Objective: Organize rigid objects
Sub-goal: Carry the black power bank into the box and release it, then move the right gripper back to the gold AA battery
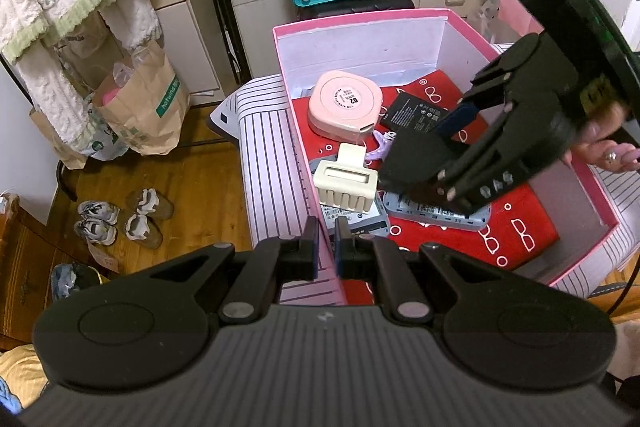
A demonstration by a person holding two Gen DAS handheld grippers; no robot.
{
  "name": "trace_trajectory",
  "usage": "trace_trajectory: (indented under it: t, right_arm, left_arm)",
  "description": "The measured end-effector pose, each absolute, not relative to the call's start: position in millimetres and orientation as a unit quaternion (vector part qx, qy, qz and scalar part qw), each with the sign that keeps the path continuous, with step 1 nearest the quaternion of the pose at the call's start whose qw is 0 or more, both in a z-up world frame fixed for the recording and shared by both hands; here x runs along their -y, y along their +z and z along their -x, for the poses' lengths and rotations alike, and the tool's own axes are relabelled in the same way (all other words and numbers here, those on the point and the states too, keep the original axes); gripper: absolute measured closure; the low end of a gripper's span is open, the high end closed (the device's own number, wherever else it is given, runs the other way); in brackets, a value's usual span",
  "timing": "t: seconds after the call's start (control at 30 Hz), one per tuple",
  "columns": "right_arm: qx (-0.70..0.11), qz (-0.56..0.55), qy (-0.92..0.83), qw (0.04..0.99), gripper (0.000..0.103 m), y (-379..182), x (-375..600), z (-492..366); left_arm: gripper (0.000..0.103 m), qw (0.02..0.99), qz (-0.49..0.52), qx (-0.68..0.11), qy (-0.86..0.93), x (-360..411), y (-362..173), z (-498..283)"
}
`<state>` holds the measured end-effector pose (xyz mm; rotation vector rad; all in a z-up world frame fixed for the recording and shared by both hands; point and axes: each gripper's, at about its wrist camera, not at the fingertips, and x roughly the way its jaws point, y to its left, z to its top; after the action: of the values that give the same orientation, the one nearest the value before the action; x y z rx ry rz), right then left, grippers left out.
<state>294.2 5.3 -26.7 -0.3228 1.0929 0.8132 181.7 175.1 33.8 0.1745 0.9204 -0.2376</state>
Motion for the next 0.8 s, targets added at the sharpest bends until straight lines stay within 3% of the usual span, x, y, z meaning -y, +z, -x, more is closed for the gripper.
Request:
trace_trajectory:
  t: [0.43,0.8]
  right_arm:
    - [-0.376,0.038,0.352,0.856,0.036,69,117,-227]
    - [-0.338,0.018,0.241,0.910,0.035,58,206,-191]
  left_arm:
    - [0.096,0.890,-0.085,-0.435,-0.110,-174,32,-177]
    - [0.096,0.886,-0.078,-0.445,-0.104,-175,33,-179]
